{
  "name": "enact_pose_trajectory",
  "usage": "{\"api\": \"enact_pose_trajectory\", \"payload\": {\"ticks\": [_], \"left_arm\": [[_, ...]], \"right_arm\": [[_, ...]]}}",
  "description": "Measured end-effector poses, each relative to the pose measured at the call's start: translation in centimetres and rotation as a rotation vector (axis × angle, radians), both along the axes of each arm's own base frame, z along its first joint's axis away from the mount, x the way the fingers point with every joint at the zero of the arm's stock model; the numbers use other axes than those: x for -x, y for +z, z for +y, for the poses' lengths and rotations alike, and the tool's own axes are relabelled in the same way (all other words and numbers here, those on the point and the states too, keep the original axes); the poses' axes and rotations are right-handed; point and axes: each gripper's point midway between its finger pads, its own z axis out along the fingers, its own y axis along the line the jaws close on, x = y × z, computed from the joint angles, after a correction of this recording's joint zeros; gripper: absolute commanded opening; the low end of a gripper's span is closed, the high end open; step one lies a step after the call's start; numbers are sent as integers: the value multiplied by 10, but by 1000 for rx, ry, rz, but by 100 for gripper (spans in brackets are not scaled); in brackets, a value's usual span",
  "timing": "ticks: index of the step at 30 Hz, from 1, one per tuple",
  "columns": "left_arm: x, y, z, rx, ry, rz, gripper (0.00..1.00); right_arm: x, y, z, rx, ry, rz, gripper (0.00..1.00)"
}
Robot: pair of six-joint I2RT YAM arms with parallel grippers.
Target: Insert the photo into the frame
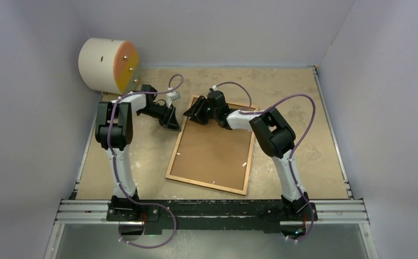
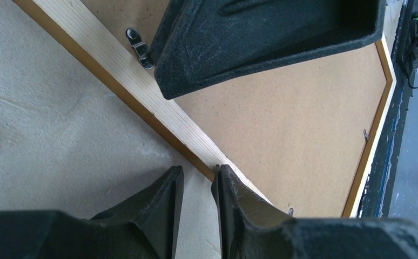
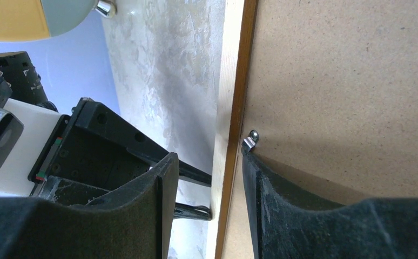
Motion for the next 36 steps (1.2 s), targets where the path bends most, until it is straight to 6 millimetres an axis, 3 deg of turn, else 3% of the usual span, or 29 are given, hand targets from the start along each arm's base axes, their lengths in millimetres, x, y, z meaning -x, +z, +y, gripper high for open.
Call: {"api": "enact_pose_trajectory", "payload": {"ticks": [17,27,30,32,34,36], "left_arm": [[1,1,0,-3,-2,-16,29],[5,2,3,-29,-25,-36,35],[13,2,9,-62,-39,-21,36],[17,3,15,-93,-51,-23,37],[20,3,20,-127,-61,-38,37],[27,2,26,-163,-71,-52,37]], "right_arm": [[-7,0,7,-39,-19,5,50],[-3,12,0,-4,5,-22,66],[6,34,-19,10,5,-47,73],[10,56,-42,15,-16,-76,77],[9,78,-73,17,-60,-107,80],[5,96,-119,30,-140,-139,87]]}}
